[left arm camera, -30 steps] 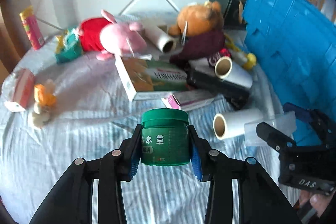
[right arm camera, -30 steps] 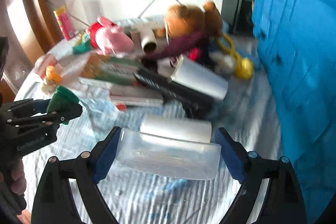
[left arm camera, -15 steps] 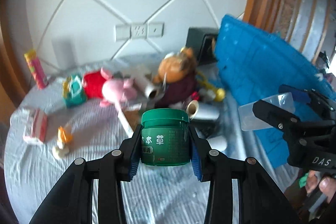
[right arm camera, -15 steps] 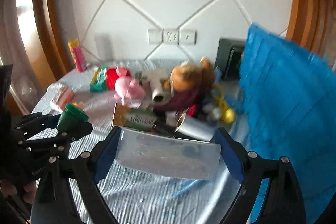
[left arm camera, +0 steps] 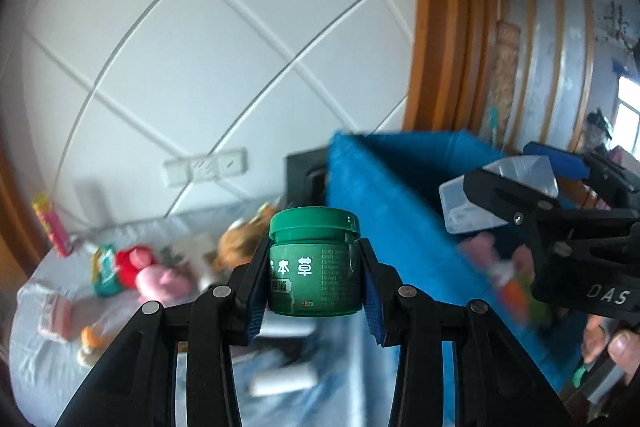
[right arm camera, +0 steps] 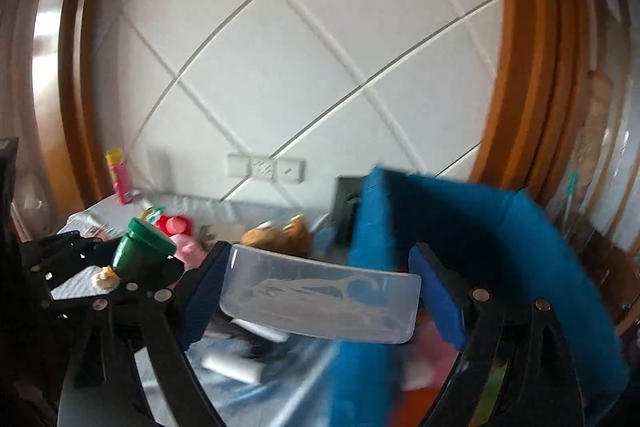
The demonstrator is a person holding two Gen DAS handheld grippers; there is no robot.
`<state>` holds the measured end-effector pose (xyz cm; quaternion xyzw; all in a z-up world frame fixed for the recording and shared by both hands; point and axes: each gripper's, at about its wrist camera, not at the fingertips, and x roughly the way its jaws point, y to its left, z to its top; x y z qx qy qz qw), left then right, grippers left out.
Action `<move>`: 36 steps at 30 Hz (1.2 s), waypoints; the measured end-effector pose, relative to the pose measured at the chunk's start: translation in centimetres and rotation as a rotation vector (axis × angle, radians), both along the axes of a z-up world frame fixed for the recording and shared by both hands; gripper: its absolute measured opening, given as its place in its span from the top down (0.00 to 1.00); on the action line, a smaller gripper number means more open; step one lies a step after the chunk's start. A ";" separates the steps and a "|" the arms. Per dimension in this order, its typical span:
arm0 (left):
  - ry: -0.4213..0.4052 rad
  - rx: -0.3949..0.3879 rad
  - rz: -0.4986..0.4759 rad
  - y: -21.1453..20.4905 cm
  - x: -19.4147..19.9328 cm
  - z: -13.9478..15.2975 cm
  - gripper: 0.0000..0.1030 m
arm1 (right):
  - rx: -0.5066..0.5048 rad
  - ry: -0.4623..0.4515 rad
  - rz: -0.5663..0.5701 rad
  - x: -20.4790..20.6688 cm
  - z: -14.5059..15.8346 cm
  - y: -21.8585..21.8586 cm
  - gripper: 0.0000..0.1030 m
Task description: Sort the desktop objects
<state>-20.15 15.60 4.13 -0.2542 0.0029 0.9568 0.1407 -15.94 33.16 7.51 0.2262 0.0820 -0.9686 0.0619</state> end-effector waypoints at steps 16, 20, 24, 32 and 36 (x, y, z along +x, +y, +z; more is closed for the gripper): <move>-0.243 -0.097 -0.200 27.5 -2.7 -1.2 0.62 | -0.002 -0.148 -0.178 0.9 -2.2 24.5 0.13; -0.307 -0.172 -0.218 31.0 -2.7 -3.3 0.62 | -0.014 -0.236 -0.205 -0.6 -4.7 27.3 0.13; -0.339 -0.217 -0.212 32.4 -2.2 -5.0 0.62 | -0.009 -0.307 -0.195 -1.6 -7.2 28.7 0.13; -0.300 -0.210 -0.178 32.2 -0.4 -5.2 0.31 | 0.007 -0.354 -0.172 -1.8 -9.8 28.7 0.13; -0.277 -0.197 -0.177 31.8 0.2 -4.8 0.21 | -0.004 -0.345 -0.180 -1.4 -10.0 28.6 0.13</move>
